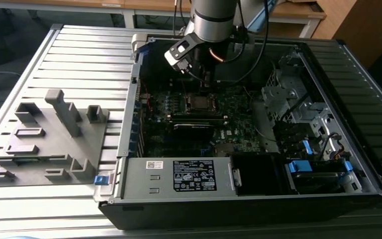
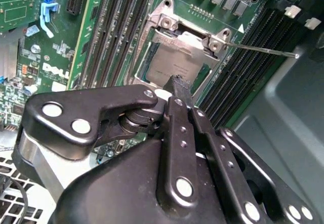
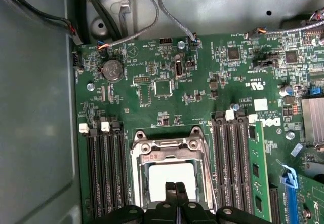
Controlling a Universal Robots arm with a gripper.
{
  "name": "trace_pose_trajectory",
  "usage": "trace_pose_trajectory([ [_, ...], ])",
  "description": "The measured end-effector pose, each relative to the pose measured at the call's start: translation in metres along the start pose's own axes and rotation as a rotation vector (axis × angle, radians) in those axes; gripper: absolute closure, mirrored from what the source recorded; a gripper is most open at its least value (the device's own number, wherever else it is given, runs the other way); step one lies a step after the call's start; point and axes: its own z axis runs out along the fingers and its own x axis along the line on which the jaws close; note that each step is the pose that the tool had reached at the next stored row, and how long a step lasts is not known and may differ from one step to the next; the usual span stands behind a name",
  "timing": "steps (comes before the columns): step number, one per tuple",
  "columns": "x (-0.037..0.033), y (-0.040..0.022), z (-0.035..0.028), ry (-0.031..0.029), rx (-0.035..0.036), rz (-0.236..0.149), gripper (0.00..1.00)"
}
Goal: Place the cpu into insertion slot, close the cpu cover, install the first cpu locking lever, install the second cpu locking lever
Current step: 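Close the cpu cover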
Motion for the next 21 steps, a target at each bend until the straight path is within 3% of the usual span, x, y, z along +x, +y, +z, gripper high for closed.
trace_pose_trajectory([
  [11, 0.0000, -0.0007, 0.0036, 0.0002, -0.0001, 0.000, 0.89],
  [15, 0.0000, -0.0008, 0.0037, 0.0010, -0.0002, -0.022, 0.89],
  [21, 0.0000, -0.0008, 0.0037, 0.0010, -0.0002, -0.022, 0.89],
])
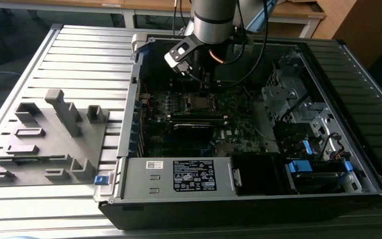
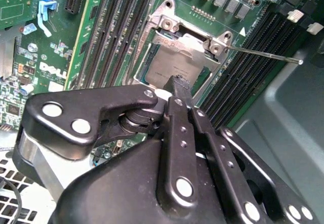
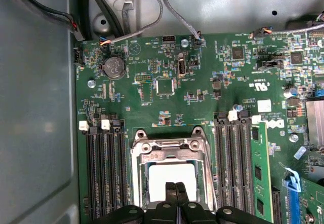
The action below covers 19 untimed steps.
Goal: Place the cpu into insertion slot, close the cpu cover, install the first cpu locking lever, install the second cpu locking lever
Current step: 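Close the cpu cover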
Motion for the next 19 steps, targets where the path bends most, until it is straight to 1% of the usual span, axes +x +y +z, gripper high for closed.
trace_pose_trajectory([
  [9, 0.0000, 0.0000, 0.0000, 0.0002, -0.0001, -0.005, 0.89],
  [14, 0.0000, 0.0000, 0.0000, 0.0010, -0.0001, -0.028, 0.89],
  [19, 0.0000, 0.0000, 0.0000, 0.0020, -0.0001, -0.059, 0.89],
])
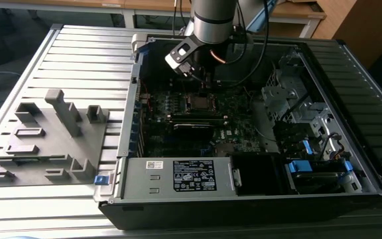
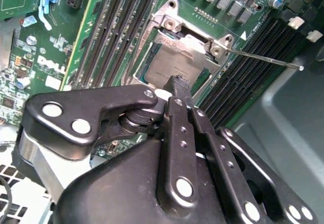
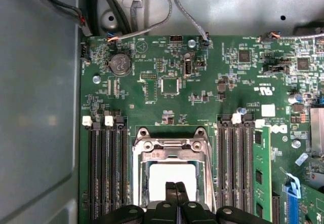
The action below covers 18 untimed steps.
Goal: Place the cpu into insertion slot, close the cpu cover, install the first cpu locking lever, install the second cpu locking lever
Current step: 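Close the cpu cover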
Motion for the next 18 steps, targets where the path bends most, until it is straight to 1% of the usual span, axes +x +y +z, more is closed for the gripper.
trace_pose_trajectory([
  [2, 0.0000, 0.0000, 0.0000, 0.0002, 0.0000, -0.006, 0.89],
  [18, 0.0000, 0.0000, 0.0000, 0.0004, 0.0000, -0.010, 0.89],
])
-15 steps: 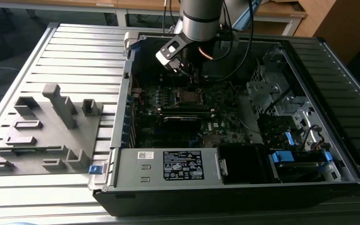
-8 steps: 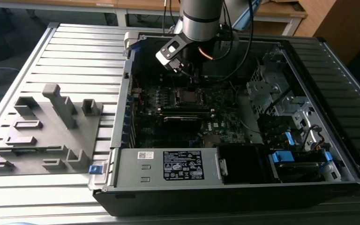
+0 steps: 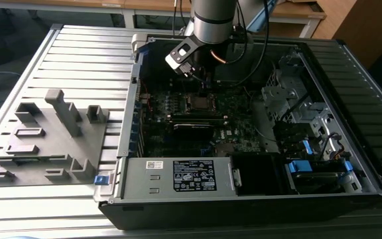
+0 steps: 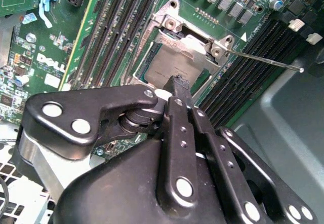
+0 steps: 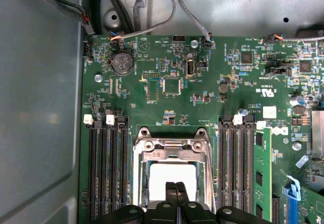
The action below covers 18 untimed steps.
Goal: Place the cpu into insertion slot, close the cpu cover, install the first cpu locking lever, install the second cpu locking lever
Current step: 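Close the cpu cover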
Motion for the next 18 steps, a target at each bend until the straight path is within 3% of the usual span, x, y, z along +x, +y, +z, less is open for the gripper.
trace_pose_trajectory([
  [8, 0.0000, 0.0000, 0.0000, 0.0013, 0.0000, -0.011, 0.89],
  [18, 0.0000, 0.0000, 0.0001, 0.0071, -0.0002, -0.182, 0.89],
])
